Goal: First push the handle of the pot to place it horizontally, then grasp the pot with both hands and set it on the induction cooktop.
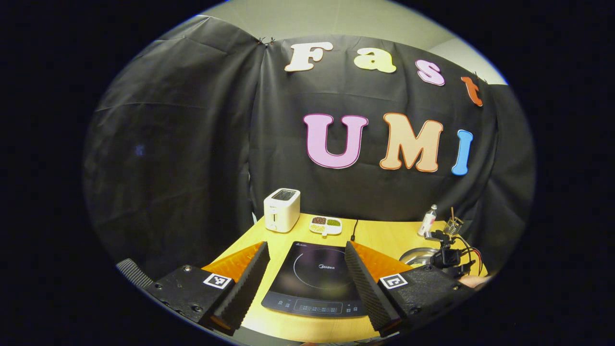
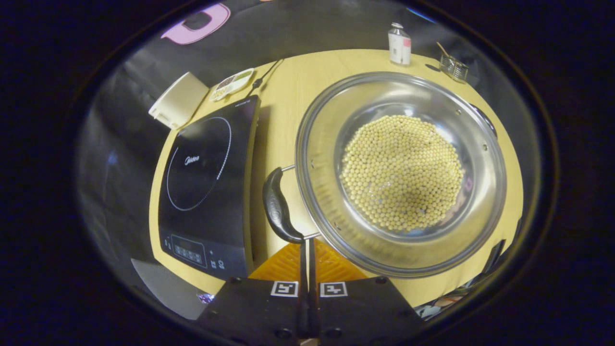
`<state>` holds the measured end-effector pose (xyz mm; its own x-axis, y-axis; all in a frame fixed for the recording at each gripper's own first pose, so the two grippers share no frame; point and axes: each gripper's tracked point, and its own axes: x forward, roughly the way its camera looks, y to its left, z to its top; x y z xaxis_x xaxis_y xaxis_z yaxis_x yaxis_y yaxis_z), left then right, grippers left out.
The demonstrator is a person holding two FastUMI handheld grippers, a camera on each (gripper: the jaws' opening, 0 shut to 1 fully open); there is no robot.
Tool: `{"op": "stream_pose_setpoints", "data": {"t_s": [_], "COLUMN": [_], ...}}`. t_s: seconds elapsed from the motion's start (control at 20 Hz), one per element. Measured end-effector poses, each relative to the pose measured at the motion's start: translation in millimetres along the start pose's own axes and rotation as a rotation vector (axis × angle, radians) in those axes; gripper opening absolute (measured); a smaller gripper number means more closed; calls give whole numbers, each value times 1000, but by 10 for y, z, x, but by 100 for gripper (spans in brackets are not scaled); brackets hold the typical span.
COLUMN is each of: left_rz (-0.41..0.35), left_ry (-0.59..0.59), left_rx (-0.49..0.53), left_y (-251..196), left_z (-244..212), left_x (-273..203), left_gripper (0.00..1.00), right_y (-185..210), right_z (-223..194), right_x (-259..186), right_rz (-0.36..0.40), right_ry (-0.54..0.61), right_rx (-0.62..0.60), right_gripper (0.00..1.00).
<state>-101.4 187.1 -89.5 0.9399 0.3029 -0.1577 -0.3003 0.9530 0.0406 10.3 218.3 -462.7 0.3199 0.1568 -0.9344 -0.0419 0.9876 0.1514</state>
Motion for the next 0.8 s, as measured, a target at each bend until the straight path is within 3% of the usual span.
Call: {"op": "stream_pose_setpoints", "data": {"t_s": [0.05, 0.15, 0.8], "left_rz": [4, 10, 29], "left_ry": [4, 15, 71], "left_rx": [4, 5, 14], "left_y": [15, 49, 246], "left_z": [-20, -64, -259], "left_x": [-12, -45, -119], "left_gripper": [93, 96, 96], "right_y": [37, 92, 228], "right_z": [27, 74, 287], "right_x": [27, 70, 144], "right_rz": [-2, -7, -20], "right_ry": [-6, -18, -45], "right_rx": [9, 18, 8], "right_gripper": [2, 0, 3]}}
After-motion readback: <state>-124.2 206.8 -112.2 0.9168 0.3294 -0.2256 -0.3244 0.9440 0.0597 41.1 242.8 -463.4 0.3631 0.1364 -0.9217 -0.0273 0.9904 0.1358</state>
